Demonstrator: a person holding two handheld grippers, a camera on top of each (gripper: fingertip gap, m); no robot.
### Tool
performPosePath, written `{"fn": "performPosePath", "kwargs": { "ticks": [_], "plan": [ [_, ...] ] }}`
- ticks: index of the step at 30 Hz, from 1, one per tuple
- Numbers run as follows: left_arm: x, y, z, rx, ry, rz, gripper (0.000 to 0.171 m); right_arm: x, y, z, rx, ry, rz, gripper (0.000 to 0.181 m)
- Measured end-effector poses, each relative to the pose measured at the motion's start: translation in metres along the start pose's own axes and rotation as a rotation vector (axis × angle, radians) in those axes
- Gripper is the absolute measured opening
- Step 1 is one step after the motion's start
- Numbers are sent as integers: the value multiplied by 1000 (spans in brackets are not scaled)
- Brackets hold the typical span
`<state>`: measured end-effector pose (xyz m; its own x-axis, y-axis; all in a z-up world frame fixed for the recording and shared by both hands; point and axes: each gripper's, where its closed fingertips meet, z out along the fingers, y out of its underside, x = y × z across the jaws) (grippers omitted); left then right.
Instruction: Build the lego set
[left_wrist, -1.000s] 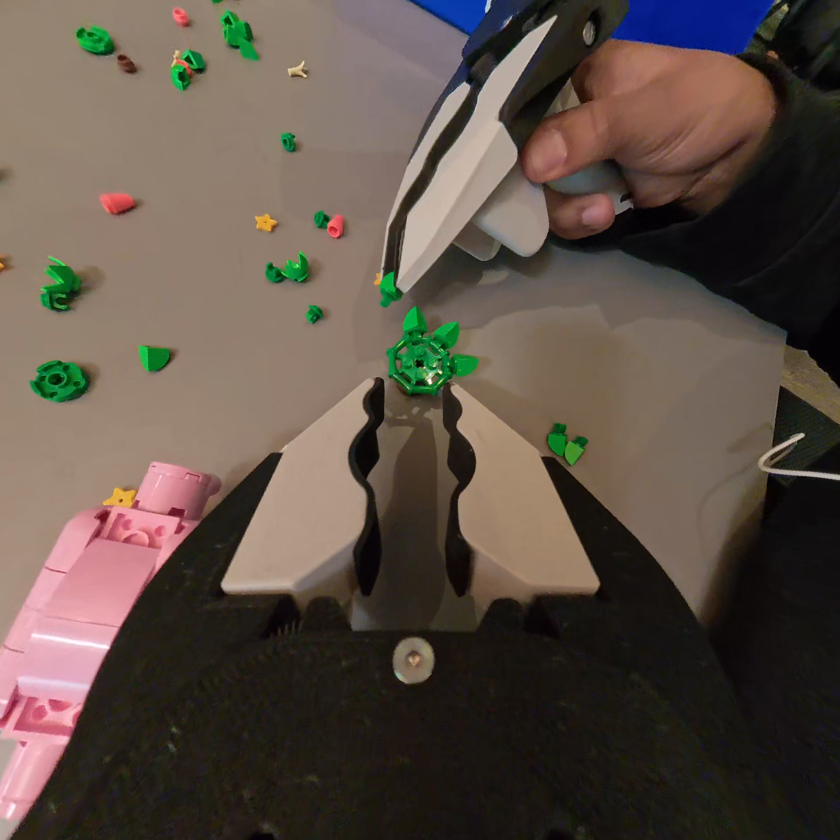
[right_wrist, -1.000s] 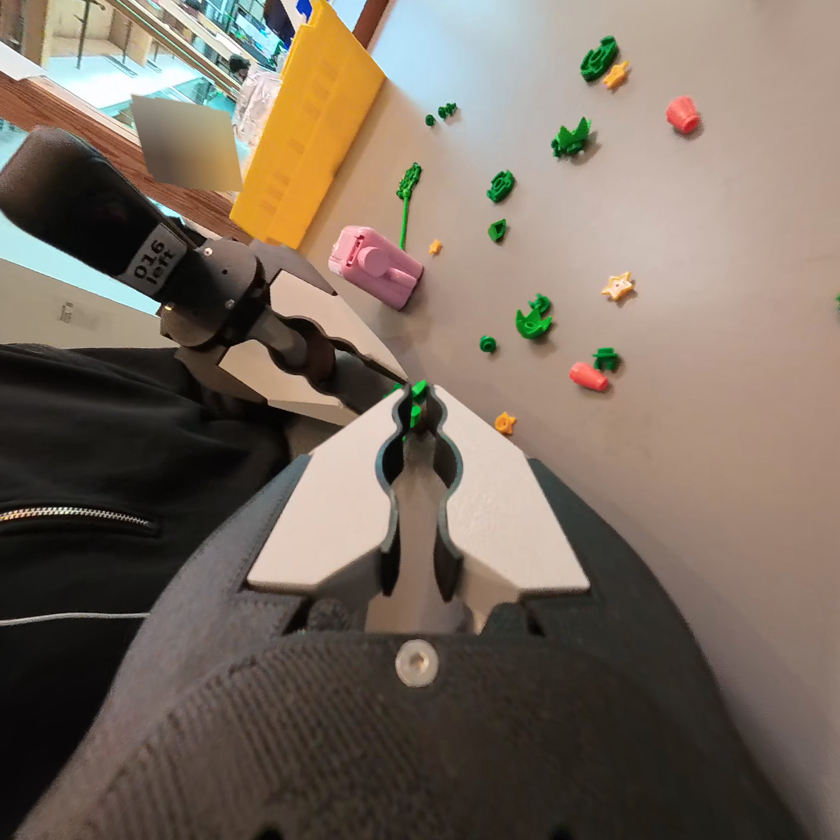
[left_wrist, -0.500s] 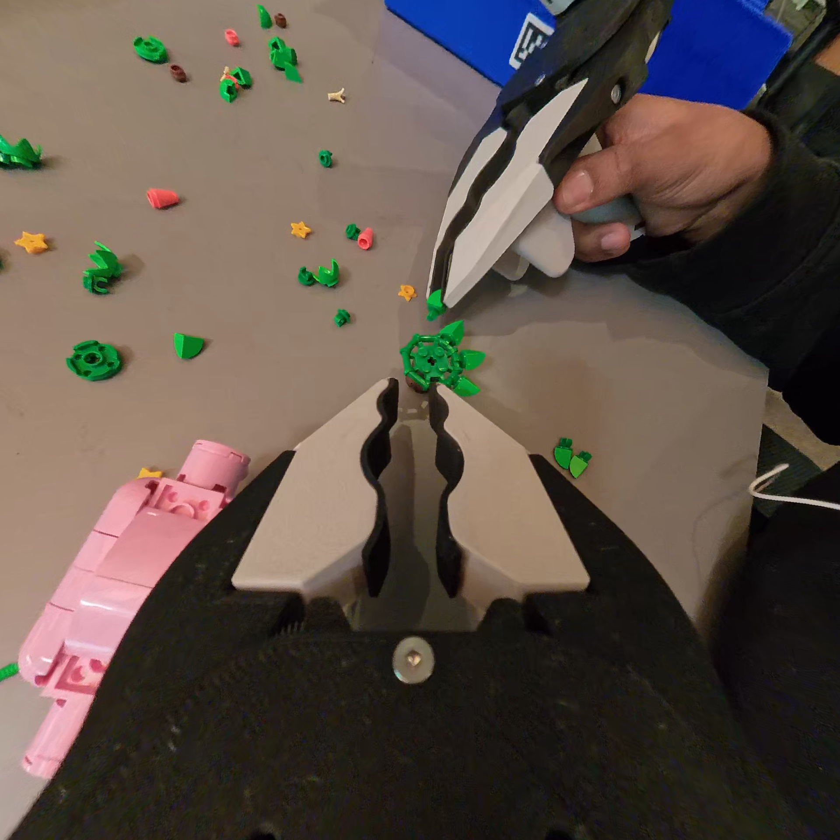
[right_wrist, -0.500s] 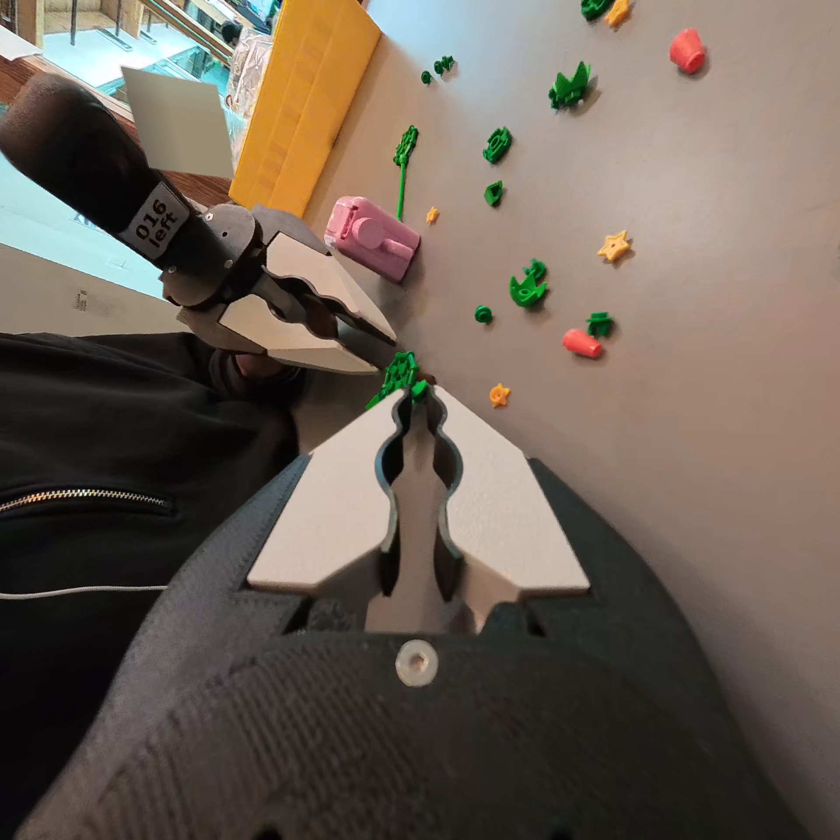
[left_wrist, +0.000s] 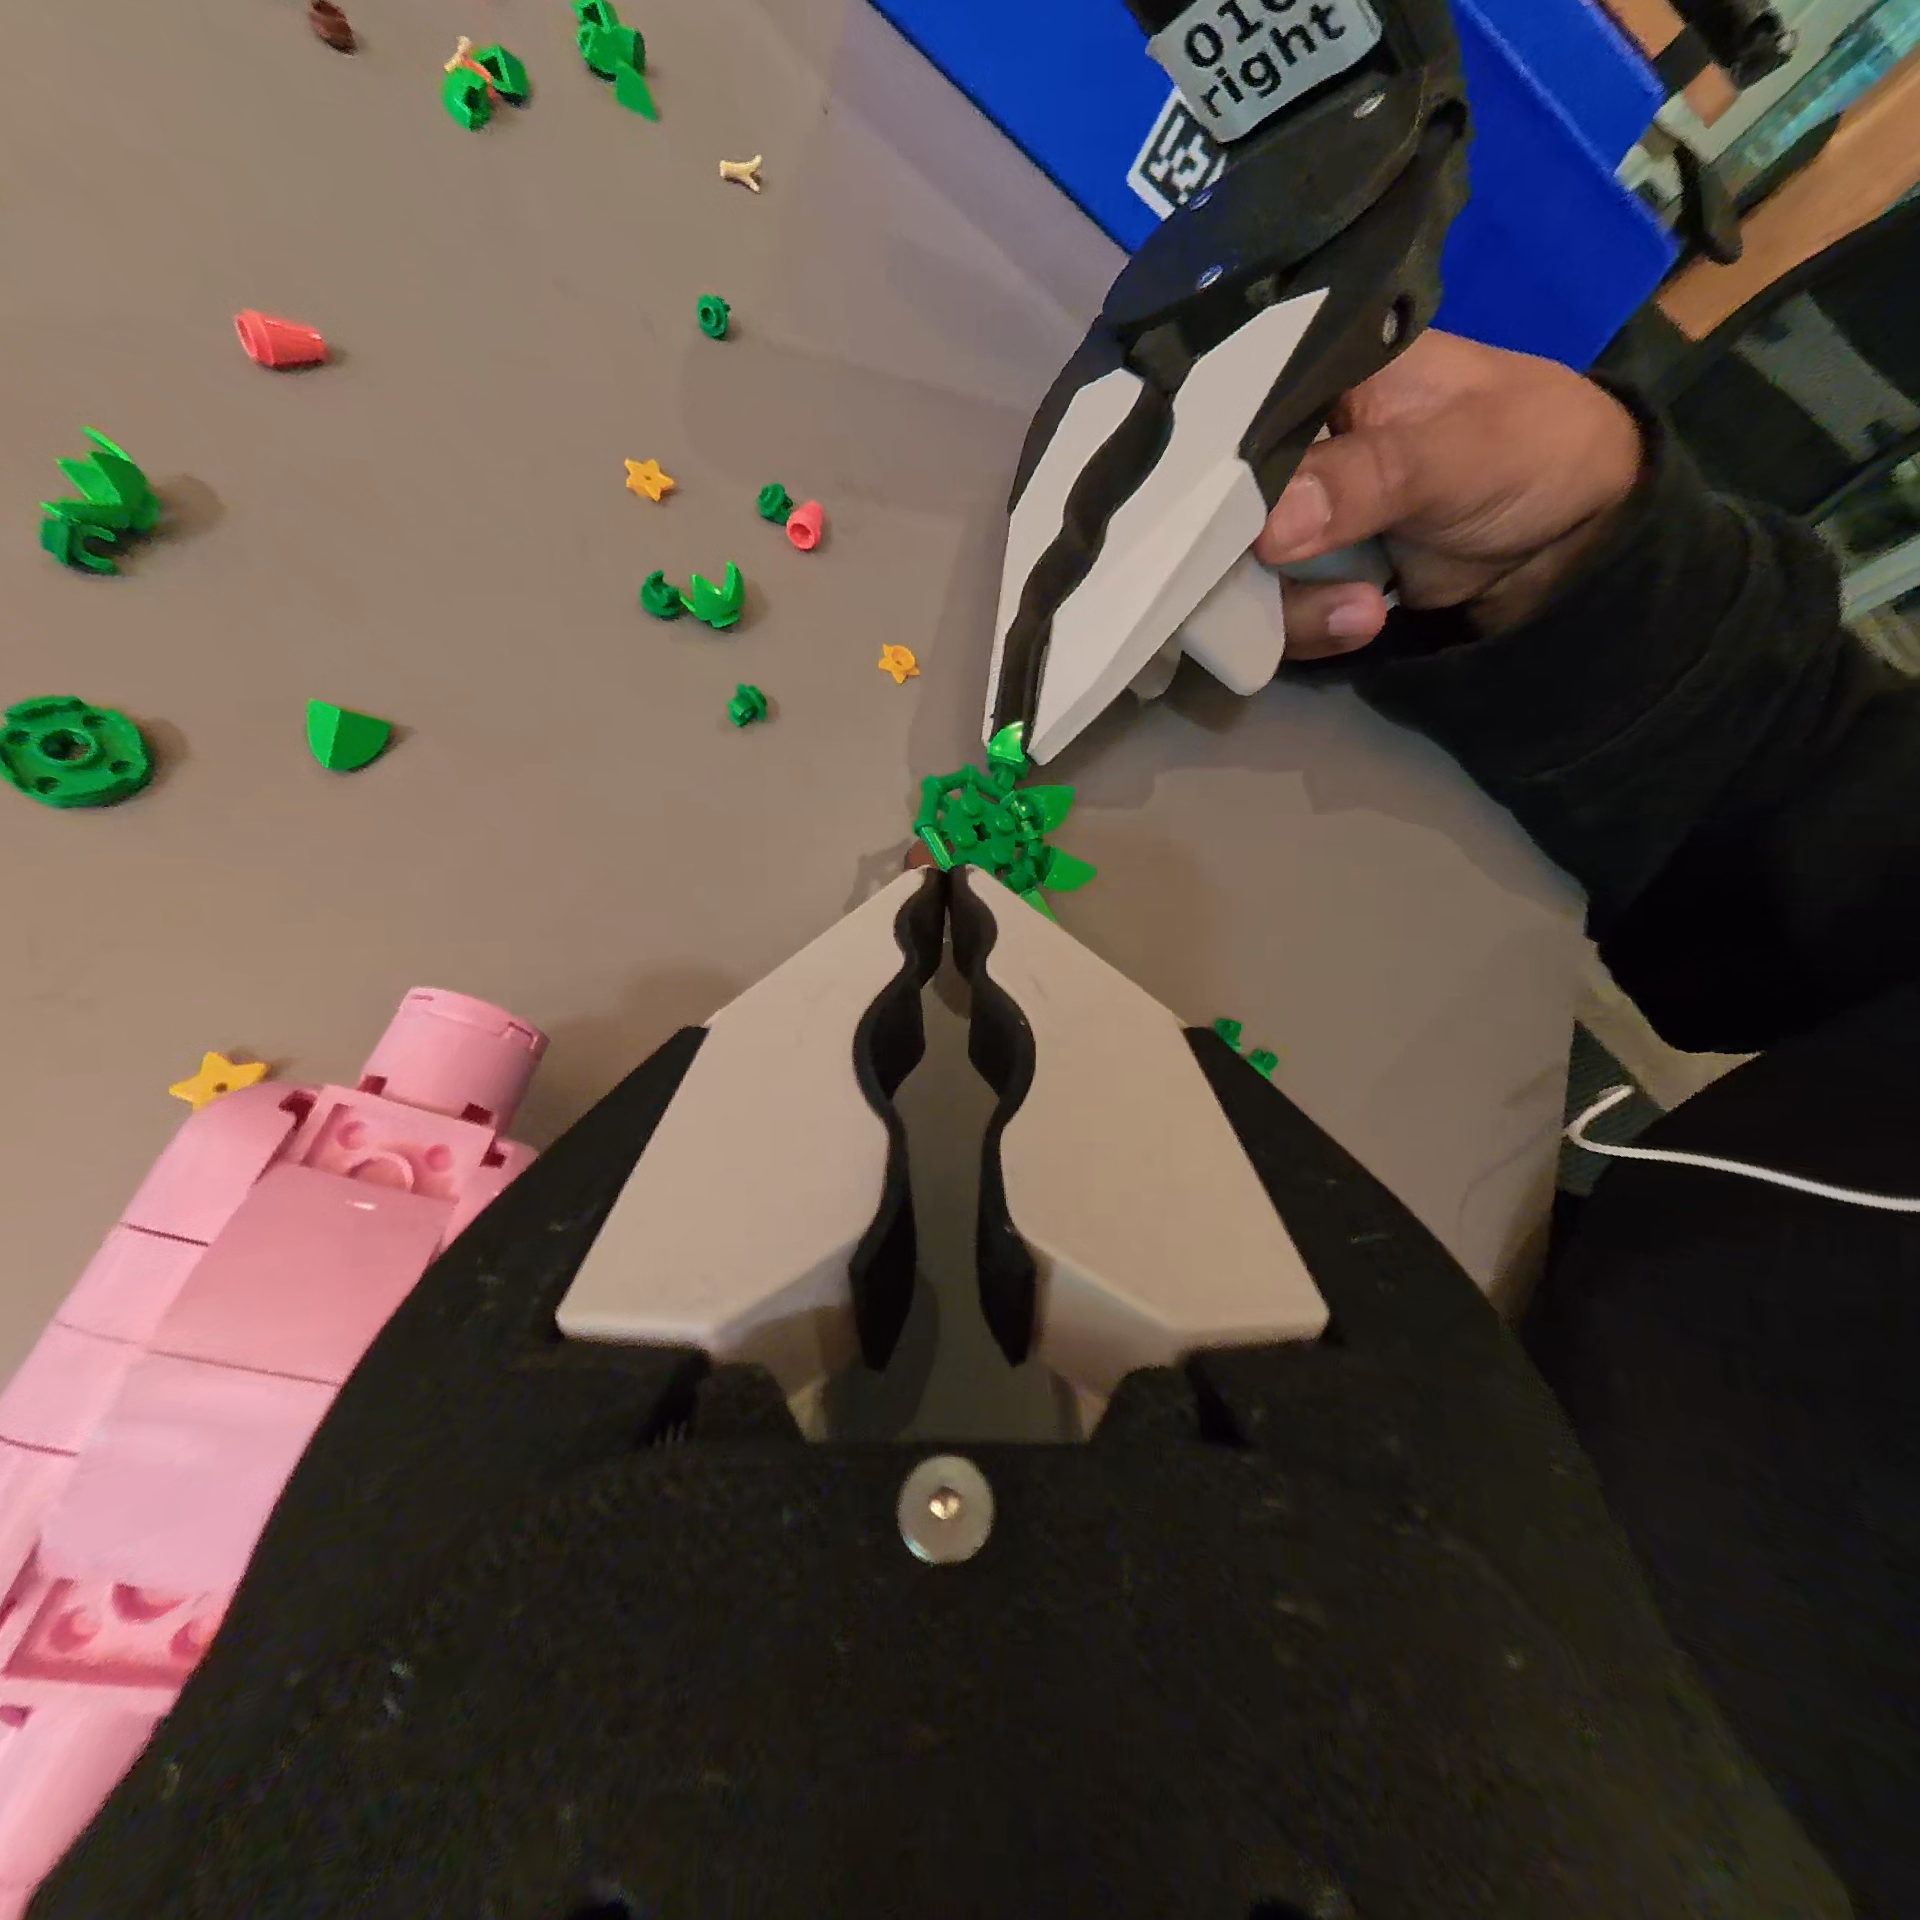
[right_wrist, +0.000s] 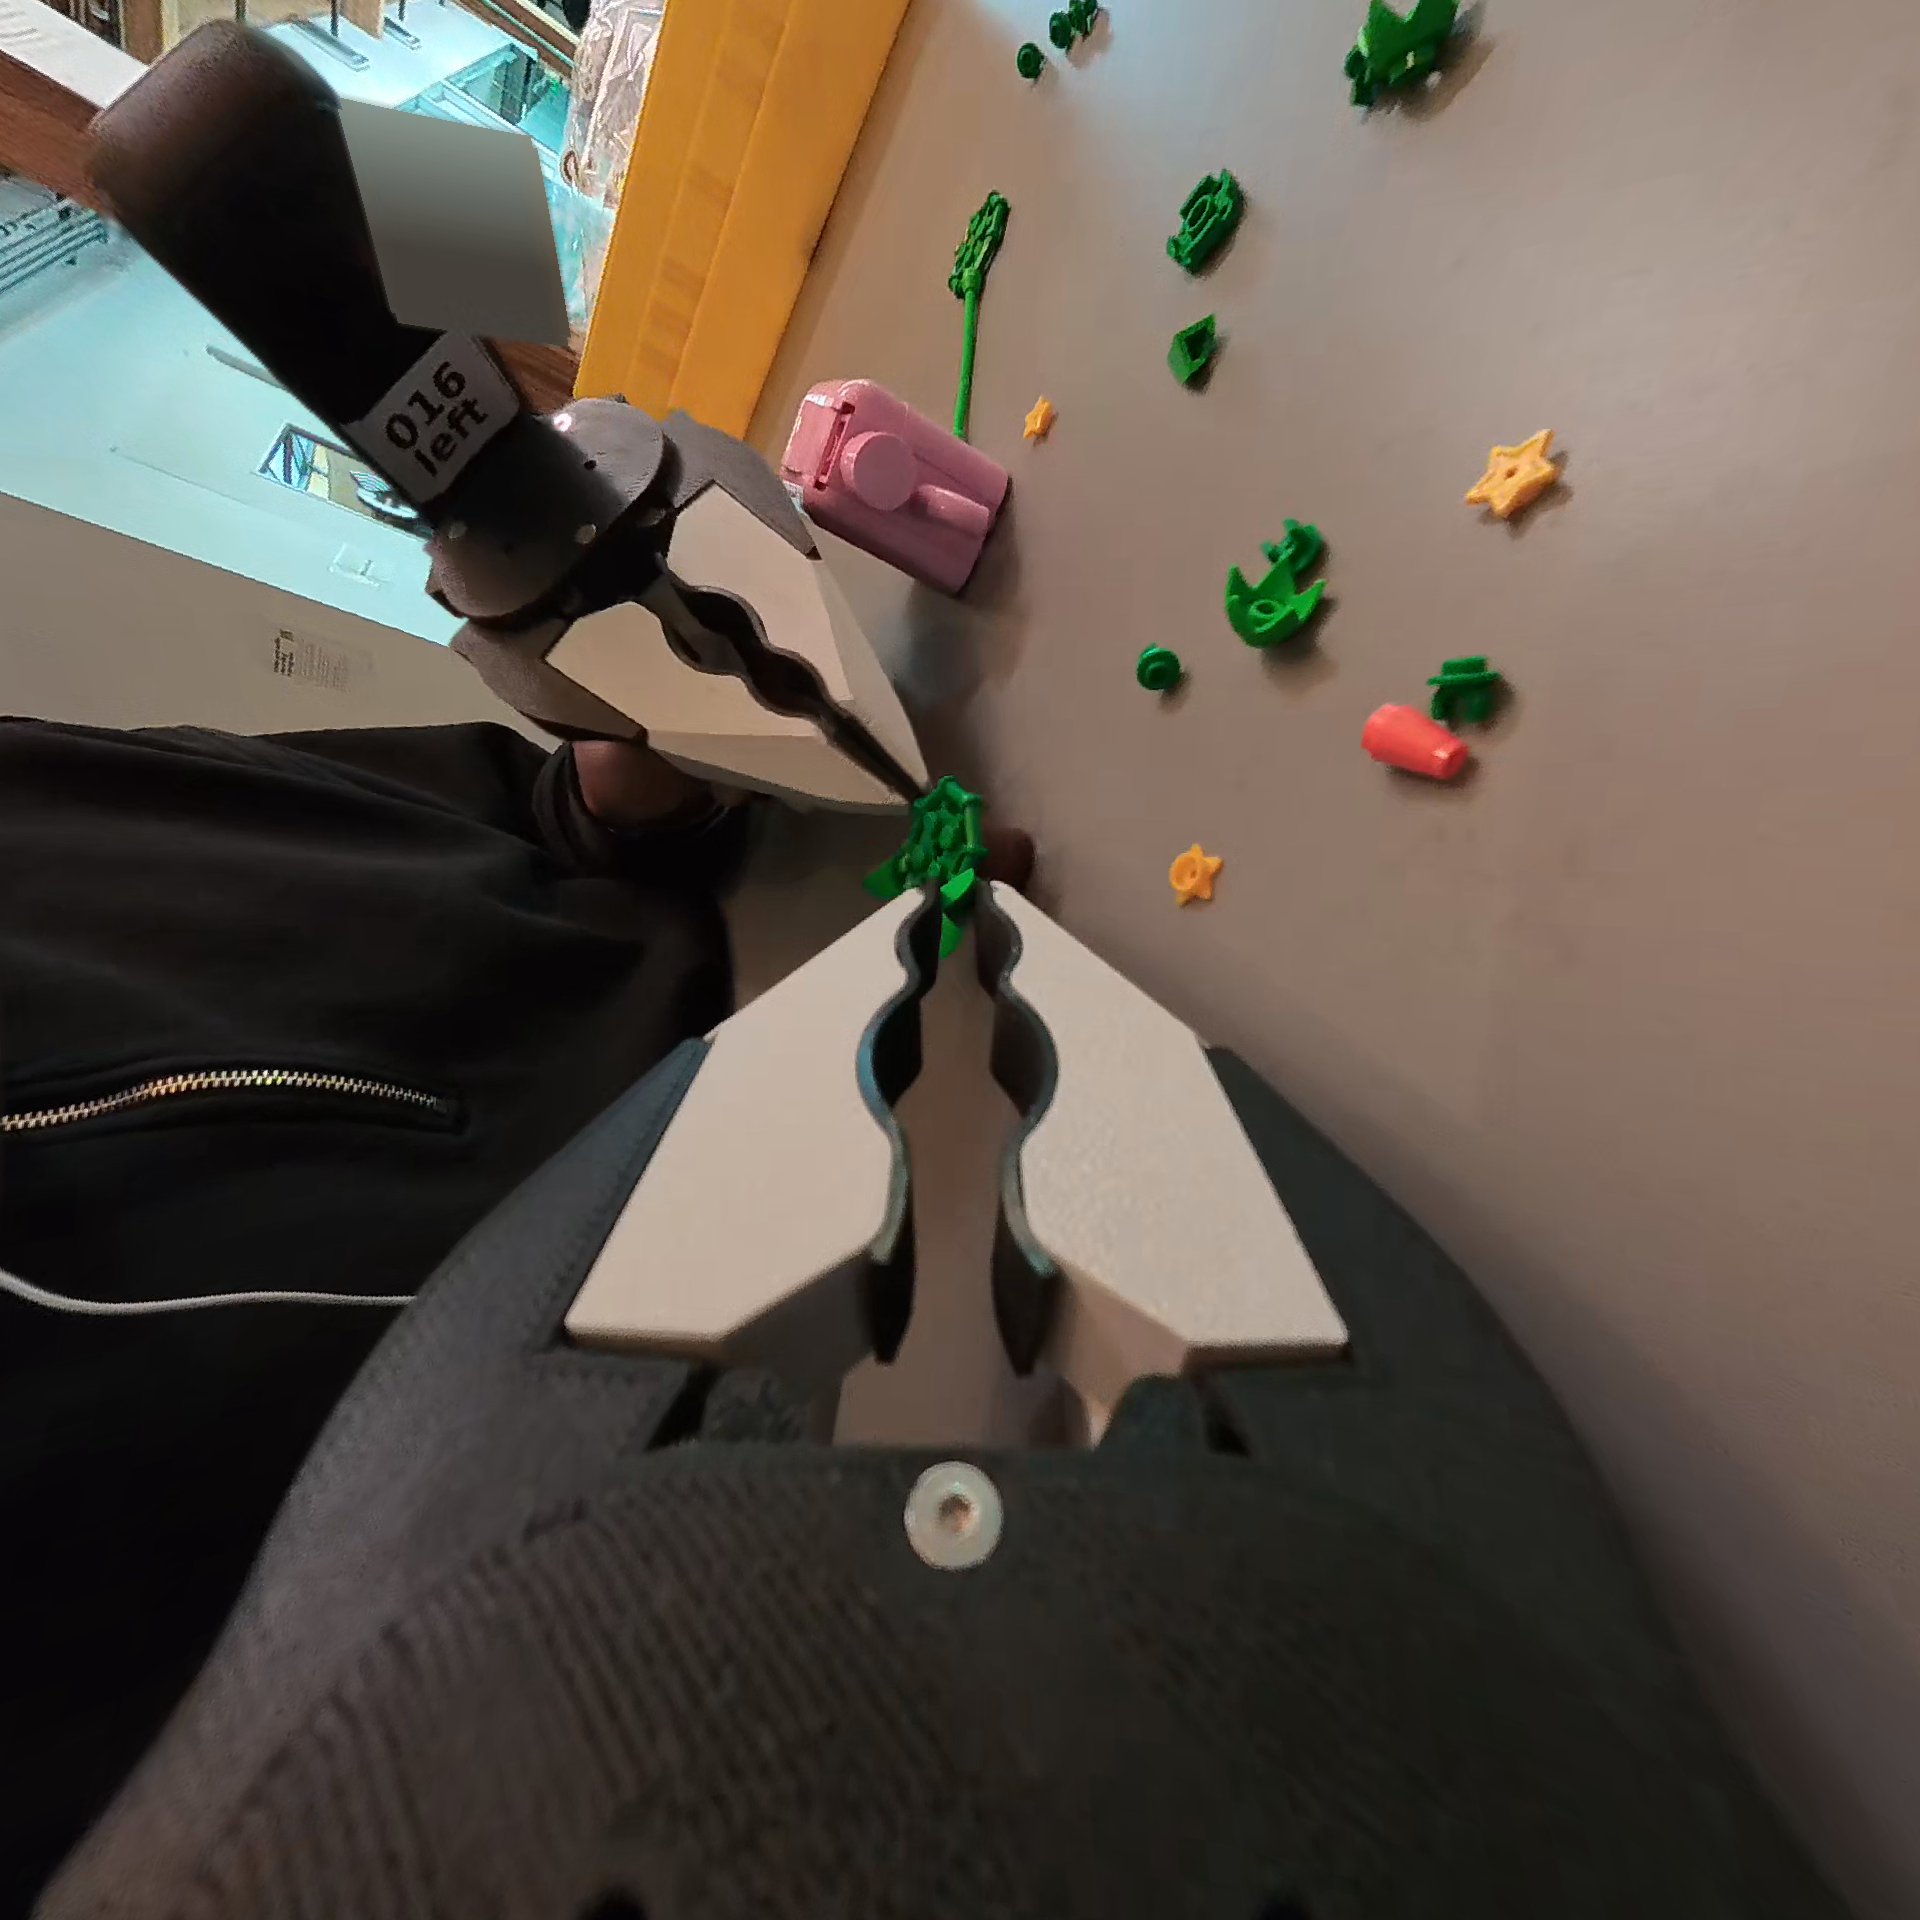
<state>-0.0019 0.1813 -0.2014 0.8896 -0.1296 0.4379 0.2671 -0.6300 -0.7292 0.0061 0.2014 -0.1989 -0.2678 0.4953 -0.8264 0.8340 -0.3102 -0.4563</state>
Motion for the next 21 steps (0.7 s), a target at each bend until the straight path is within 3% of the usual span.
{"fn": "performPosePath", "kwargs": {
  "ticks": [5, 15, 21],
  "plan": [
    [2, -2, -3, 24, 44, -46, 1, 0, -1, 0, 6, -2, 0, 4],
    [8, 4, 1, -22, -4, 76, 19, -5, -1, 2, 2, -24, -18, 4],
    [17, 1, -8, 18, 25, 137, 23, -19, -1, 2, -14, -33, -168, 4]
  ]
}}
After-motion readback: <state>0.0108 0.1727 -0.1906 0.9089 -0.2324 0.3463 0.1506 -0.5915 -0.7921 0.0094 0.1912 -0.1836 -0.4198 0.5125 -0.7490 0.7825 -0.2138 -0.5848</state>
